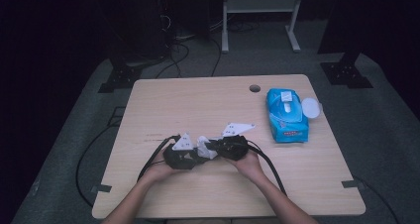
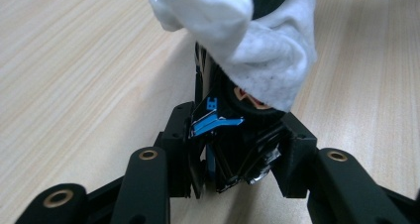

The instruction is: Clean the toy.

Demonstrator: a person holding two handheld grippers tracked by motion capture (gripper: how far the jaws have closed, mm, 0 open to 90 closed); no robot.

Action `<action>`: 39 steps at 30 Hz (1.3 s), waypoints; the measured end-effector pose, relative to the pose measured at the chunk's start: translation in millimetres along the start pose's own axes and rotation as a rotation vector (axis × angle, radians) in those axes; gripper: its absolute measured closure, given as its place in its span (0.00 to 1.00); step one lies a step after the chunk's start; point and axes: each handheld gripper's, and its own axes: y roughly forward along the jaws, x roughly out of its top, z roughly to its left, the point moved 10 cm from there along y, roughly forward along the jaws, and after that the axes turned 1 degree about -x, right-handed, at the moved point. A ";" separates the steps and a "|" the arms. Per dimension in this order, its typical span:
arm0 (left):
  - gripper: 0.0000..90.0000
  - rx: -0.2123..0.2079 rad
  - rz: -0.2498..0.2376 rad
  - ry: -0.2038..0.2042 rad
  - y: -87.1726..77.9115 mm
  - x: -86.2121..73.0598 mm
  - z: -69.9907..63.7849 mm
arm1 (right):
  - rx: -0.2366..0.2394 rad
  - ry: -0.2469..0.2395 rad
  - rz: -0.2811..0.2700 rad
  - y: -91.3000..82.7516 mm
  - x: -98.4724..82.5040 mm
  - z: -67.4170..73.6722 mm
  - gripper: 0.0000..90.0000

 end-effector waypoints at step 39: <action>0.60 -0.008 -0.007 0.053 7.8 26.8 -2.2 | -0.133 -0.024 0.013 -36.7 -6.8 -37.1 0.93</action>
